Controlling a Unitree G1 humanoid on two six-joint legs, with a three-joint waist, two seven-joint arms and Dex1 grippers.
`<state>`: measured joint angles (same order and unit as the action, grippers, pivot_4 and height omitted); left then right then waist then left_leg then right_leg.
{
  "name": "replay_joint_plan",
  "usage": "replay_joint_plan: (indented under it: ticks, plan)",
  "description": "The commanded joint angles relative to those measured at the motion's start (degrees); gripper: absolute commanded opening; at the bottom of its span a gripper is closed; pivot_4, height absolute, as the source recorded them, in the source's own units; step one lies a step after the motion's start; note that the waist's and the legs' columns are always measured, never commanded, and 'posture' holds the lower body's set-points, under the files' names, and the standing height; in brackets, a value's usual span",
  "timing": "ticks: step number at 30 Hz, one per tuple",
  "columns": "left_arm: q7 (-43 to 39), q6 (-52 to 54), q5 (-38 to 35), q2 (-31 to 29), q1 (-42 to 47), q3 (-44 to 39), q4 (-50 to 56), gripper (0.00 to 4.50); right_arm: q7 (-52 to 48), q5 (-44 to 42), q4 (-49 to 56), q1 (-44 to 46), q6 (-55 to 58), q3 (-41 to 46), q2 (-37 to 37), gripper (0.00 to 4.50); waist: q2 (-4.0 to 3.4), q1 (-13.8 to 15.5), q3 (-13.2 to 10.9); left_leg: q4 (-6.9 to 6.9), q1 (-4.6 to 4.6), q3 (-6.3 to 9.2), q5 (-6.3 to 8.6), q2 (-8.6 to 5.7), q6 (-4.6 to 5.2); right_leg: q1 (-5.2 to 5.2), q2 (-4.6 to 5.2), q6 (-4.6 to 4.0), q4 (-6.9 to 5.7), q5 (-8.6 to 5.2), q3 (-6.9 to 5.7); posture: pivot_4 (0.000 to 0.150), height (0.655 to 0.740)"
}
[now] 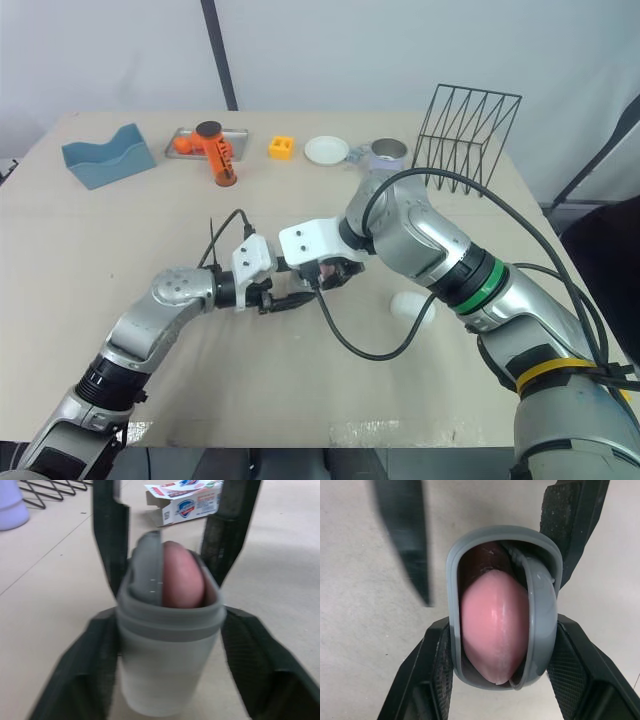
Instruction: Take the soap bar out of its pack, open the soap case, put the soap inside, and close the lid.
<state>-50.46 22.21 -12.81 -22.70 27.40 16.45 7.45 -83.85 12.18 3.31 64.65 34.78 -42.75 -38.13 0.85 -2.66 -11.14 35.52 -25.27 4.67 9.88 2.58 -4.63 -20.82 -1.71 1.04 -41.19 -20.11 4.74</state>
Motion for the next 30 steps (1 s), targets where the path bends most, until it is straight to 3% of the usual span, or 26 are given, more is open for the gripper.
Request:
replay_joint_plan:
  ticks: [1, 26, 30]
  plan:
    - [-0.4, -0.9, -0.4, 0.8, 0.7, 0.1, 0.7, 1.97, 0.1, 0.2, 1.5, 0.8, -0.2, 2.5, 0.5, 2.06, 0.00, 0.0, 0.0, 0.00, 0.00, 0.00, 0.00, 0.00, 0.00, 0.00, 0.01, 0.00, 0.00, 0.00, -0.01, 0.150, 0.7400]
    - [-2.8, 1.4, -2.0, 0.9, 0.4, -0.3, 2.1, 1.97, -0.1, 0.2, 1.1, 1.1, 0.0, 2.6, 1.1, 2.06, 0.00, 0.0, 0.0, 0.00, 0.01, 0.02, -0.01, 0.01, -0.01, 0.02, 0.00, 0.00, 0.00, 0.00, -0.04, 0.150, 0.7400]
    - [-3.5, 1.2, -2.4, 0.1, -0.2, -1.0, 2.5, 1.97, 0.8, -0.2, 0.0, 0.9, -0.7, 3.5, 1.4, 3.80, 0.00, 0.0, 0.0, 0.00, 0.01, 0.02, -0.01, 0.01, -0.01, 0.02, 0.00, 0.00, -0.01, 0.00, -0.04, 0.150, 0.7400]
